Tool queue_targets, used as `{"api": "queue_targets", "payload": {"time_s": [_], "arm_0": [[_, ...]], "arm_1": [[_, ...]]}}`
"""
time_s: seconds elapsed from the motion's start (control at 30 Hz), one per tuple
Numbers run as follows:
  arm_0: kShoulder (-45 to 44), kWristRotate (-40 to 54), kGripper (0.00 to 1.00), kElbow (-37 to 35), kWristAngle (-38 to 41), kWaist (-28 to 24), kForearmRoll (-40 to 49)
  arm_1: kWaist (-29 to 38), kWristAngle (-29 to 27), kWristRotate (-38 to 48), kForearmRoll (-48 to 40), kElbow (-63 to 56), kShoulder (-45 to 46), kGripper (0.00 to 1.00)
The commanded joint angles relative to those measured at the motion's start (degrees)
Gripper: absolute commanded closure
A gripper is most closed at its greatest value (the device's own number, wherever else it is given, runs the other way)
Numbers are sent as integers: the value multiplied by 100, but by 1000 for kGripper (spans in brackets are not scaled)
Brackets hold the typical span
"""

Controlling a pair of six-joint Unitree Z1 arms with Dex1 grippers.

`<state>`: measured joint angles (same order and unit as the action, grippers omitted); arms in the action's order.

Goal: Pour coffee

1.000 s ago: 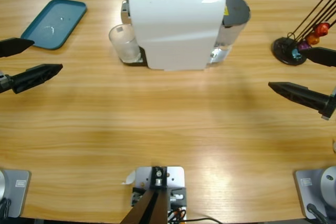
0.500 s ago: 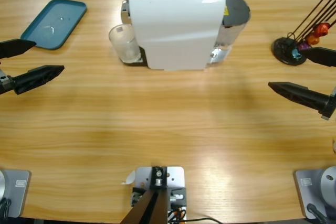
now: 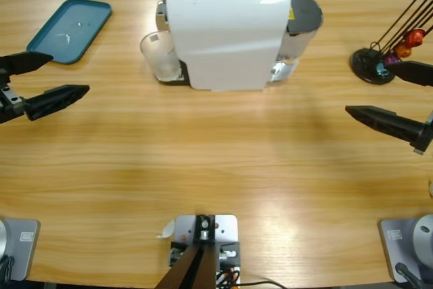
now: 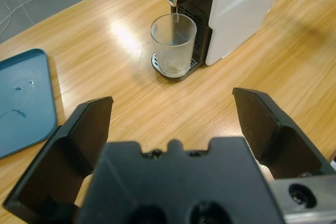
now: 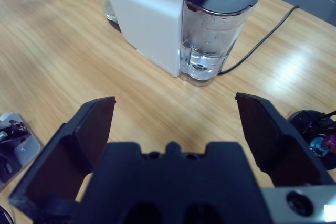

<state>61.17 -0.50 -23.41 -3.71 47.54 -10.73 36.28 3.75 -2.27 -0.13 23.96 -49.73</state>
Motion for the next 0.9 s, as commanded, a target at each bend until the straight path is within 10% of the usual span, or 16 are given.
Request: {"api": "queue_targets", "payload": {"time_s": [0.03, 0.9], "arm_0": [[186, 22, 57, 12, -136, 34, -223], [2930, 252, 32, -633, 343, -189, -1819]], "arm_1": [[55, 91, 86, -107, -169, -222, 0], [55, 109, 148, -172, -172, -426, 0]]}}
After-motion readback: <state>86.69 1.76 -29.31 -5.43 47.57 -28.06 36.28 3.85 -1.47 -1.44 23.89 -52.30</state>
